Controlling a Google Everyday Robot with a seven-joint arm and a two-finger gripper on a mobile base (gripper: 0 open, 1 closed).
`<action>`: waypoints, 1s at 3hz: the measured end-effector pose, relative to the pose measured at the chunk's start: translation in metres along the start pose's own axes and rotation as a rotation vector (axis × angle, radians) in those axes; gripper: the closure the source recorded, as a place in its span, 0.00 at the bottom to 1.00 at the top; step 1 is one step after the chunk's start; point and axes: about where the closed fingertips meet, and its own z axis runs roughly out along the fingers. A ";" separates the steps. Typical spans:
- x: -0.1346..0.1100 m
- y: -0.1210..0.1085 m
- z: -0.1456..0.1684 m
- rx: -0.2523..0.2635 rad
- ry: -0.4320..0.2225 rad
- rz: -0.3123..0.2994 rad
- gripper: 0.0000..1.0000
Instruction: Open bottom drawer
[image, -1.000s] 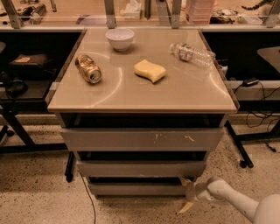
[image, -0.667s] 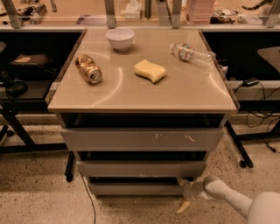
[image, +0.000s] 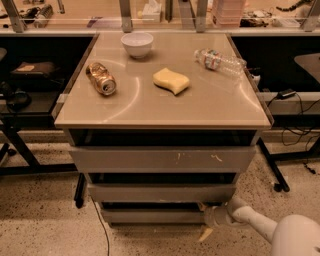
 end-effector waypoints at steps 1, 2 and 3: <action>0.005 0.001 0.009 -0.020 0.010 0.012 0.00; 0.005 0.001 0.008 -0.020 0.010 0.012 0.20; -0.002 -0.002 0.000 -0.019 0.010 0.010 0.65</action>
Offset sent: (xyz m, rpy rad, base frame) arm 0.0017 0.0013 -0.0108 -0.0093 0.0226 0.0007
